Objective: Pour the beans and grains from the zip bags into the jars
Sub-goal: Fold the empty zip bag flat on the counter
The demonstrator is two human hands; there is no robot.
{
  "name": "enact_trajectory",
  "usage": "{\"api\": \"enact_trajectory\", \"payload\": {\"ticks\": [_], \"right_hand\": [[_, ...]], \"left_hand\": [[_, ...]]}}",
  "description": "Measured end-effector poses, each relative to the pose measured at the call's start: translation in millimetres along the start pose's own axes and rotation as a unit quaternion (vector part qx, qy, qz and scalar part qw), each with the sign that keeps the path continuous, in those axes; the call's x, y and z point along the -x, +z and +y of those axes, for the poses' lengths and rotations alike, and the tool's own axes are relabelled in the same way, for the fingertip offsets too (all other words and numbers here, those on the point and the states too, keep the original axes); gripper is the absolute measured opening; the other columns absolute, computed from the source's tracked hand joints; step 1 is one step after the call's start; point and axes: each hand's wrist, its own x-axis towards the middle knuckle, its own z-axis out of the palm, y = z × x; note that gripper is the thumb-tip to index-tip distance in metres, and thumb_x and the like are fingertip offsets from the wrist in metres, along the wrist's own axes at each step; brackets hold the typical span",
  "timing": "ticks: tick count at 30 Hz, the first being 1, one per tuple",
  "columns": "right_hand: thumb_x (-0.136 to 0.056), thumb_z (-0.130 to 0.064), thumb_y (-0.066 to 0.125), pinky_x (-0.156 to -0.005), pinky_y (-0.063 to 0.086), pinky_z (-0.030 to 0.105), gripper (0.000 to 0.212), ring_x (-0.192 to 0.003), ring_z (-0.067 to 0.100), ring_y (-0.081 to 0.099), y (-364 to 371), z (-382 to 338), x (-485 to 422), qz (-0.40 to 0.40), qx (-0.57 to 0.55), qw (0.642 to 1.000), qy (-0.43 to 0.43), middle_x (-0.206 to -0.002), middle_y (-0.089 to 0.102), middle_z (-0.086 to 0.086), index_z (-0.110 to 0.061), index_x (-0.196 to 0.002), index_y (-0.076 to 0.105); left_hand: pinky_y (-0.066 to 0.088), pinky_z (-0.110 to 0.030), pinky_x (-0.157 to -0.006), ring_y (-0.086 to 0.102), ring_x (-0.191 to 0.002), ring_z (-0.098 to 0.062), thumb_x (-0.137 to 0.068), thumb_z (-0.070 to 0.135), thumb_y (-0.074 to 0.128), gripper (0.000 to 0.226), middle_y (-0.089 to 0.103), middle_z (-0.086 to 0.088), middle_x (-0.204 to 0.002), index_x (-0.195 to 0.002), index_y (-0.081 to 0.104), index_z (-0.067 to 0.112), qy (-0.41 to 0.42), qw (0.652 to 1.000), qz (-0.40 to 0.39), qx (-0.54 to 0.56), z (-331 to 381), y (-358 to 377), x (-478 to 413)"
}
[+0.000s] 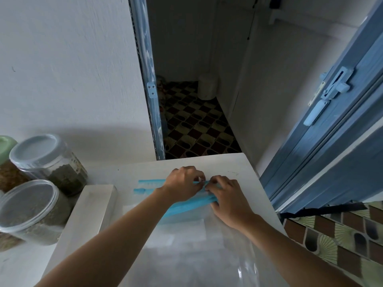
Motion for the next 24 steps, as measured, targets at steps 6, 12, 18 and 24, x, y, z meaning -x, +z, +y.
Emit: {"api": "enact_trajectory", "payload": {"ticks": [6,12,18,24], "right_hand": [[-0.079,-0.016,0.066,-0.091,0.042,0.038,0.029,-0.112,0.021,0.056,-4,0,-9,-0.026,0.037,0.999,-0.005,-0.118,0.060,0.000,-0.022,-0.108,0.066],[-0.080,-0.008,0.069,-0.090,0.047,0.033,0.028,-0.095,0.020,0.058,-8,2,-8,-0.030,0.042,0.999,-0.012,-0.111,0.057,0.002,-0.016,-0.107,0.066],[-0.073,-0.012,0.076,-0.084,0.053,0.038,0.037,-0.088,0.021,0.060,-6,2,-6,-0.028,0.082,0.996,-0.022,-0.102,0.057,0.003,-0.018,-0.109,0.066],[-0.072,-0.009,0.072,-0.084,0.051,0.041,0.034,-0.081,0.022,0.061,-9,3,-10,-0.030,0.088,0.995,-0.022,-0.098,0.056,0.002,-0.018,-0.104,0.065]], "left_hand": [[0.043,-0.036,-0.087,0.062,-0.099,-0.023,-0.105,0.036,0.048,0.026,0.064,0.001,-0.112,-0.119,0.066,0.023,0.023,0.999,0.036,-0.023,-8,8,1],[0.045,-0.037,-0.083,0.063,-0.097,-0.023,-0.104,0.037,0.050,0.024,0.066,0.002,-0.108,-0.112,0.068,0.024,0.026,0.998,0.053,-0.027,-26,2,11],[0.048,-0.038,-0.080,0.063,-0.092,-0.023,-0.102,0.042,0.043,0.030,0.064,0.005,-0.100,-0.108,0.067,0.026,-0.019,0.999,0.027,-0.025,-65,-22,43],[0.052,-0.037,-0.083,0.063,-0.090,-0.023,-0.103,0.029,0.055,0.019,0.067,0.000,-0.100,-0.110,0.072,0.022,-0.083,0.996,0.015,-0.019,-99,-46,70]]}}
